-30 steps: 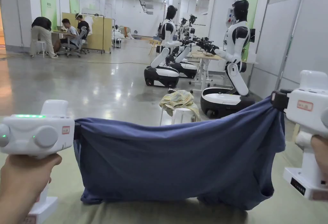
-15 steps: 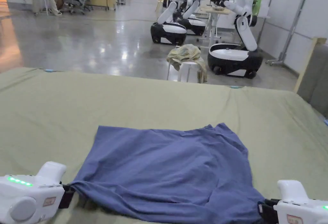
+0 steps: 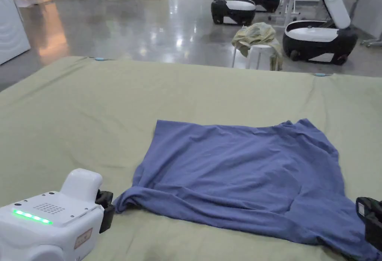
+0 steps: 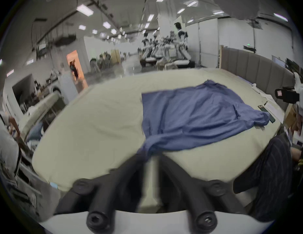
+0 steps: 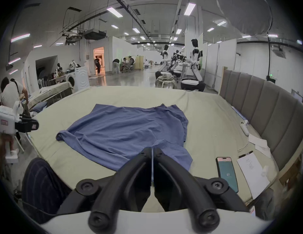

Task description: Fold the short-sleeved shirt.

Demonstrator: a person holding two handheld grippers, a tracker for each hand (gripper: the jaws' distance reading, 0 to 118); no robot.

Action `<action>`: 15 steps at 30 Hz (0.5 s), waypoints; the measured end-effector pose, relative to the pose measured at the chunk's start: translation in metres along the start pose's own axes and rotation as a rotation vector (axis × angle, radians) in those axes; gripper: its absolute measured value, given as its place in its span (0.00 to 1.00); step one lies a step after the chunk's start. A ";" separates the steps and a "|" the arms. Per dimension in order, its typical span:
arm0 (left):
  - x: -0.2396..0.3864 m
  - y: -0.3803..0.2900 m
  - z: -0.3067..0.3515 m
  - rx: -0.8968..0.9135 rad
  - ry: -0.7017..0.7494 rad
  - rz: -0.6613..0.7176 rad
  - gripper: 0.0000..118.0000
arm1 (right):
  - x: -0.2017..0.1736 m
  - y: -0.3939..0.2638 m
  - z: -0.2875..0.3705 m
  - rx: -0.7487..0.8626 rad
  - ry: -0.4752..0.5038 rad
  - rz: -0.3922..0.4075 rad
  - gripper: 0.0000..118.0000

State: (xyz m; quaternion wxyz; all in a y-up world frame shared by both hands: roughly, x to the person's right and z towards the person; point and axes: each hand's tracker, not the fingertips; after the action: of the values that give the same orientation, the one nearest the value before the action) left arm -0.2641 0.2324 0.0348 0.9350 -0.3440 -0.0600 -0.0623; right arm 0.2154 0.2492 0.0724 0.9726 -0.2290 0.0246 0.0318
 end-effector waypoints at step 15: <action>-0.019 0.008 -0.140 -0.158 -0.106 -0.158 0.69 | 0.065 -0.014 -0.044 -0.287 -0.006 -0.074 0.04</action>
State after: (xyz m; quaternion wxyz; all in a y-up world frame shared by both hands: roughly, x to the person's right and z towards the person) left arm -0.2716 0.1485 -0.0788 0.8926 -0.4138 -0.1311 -0.1221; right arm 0.2797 0.2202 0.0349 0.9305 -0.3662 0.0083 0.0000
